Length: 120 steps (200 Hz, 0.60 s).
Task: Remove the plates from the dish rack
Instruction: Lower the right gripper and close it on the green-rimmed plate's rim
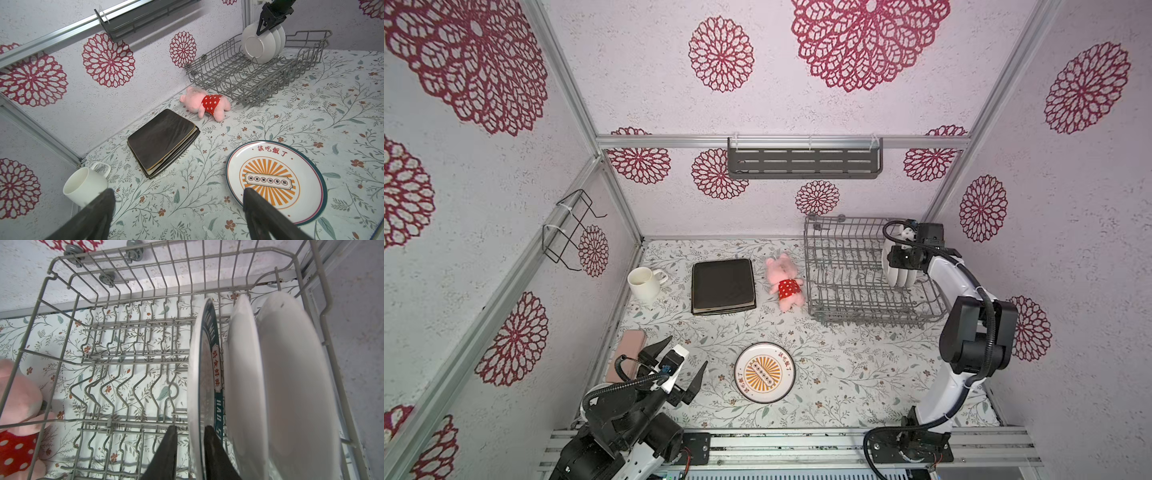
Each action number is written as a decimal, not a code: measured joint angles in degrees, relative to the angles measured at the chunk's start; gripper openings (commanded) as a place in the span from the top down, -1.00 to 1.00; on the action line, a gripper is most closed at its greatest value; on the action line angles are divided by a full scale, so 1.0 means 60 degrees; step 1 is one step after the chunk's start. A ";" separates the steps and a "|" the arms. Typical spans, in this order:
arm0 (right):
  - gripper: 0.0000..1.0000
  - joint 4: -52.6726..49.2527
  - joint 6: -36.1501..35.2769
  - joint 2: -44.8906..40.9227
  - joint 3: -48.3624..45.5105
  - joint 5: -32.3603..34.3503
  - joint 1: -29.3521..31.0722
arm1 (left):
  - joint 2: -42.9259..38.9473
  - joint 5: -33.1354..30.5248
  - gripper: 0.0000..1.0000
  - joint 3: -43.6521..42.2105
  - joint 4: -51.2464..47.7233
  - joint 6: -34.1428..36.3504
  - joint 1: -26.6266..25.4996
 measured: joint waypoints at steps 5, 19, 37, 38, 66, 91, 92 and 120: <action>0.57 0.0000 -0.0015 0.0004 0.0000 0.0000 -0.0011 | 0.0000 -0.0004 -0.95 0.0000 0.0000 0.0000 0.0000; 0.63 0.0000 -0.0036 0.0000 0.0000 0.0011 -0.0018 | 0.0000 0.0000 -0.95 0.0000 0.0000 0.0000 0.0000; 0.69 0.0000 -0.0106 0.0004 0.0000 0.0000 -0.0036 | 0.0000 0.0000 -0.95 0.0000 0.0000 0.0000 0.0000; 0.69 0.0004 -0.0102 0.0004 0.0000 -0.0004 -0.0036 | 0.0000 0.0000 -0.95 0.0000 0.0000 0.0000 0.0000; 0.77 0.0022 -0.0171 0.0000 0.0004 -0.0044 -0.0058 | 0.0000 0.0000 -0.95 0.0000 0.0000 0.0000 0.0000; 0.80 0.0015 -0.0189 0.0000 0.0011 -0.0233 -0.0080 | 0.0000 0.0000 -0.95 -0.0004 0.0000 0.0000 0.0000; 0.81 0.0015 -0.0182 0.0000 0.0015 -0.0244 -0.0080 | 0.0000 0.0000 -0.95 -0.0004 0.0000 0.0000 0.0000; 0.83 0.0007 -0.0189 0.0000 0.0036 -0.0342 -0.0080 | 0.0000 0.0000 -0.95 -0.0022 0.0000 0.0000 0.0000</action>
